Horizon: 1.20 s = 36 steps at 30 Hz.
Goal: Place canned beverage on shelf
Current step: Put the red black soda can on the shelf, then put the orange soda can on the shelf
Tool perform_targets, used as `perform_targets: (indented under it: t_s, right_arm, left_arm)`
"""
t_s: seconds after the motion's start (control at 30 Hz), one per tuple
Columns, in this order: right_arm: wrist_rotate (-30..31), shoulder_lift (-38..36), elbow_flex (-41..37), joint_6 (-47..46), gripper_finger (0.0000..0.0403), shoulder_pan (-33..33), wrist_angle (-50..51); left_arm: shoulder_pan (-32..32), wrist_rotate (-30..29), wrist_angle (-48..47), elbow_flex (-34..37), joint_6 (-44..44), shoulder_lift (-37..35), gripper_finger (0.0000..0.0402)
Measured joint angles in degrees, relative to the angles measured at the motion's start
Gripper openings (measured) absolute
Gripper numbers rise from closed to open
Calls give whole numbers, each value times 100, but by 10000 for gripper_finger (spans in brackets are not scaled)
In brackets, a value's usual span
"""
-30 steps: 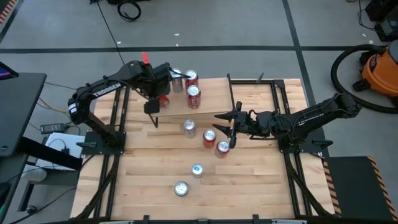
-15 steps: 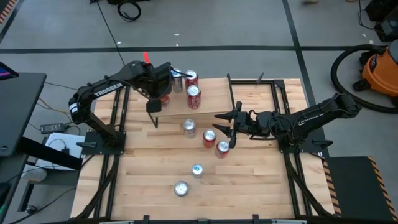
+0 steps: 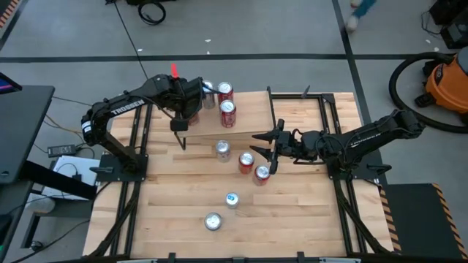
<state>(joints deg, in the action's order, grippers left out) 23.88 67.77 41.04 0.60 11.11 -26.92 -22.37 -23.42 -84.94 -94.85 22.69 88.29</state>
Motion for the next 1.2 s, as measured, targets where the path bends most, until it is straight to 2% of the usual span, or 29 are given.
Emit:
perform_targets:
  t_s: [0.17,0.37,0.73,1.07,1.2]
  right_arm:
    - [0,0,0,0,185,-2,1]
    - [0,0,0,0,185,-1,2]
    - [0,0,0,-2,185,-1,4]
    - [0,0,0,9,185,-2,34]
    - [0,0,0,-10,185,-2,15]
  left_arm:
    - [148,-612,-53,0,112,0,392]
    - [257,-785,-153,0,-44,0,392]
    - [601,-1587,-497,0,-340,-4,391]
    - [1304,-2466,-513,-100,-593,-275,391]
    - [1715,-2457,-513,-392,-1007,-365,391]
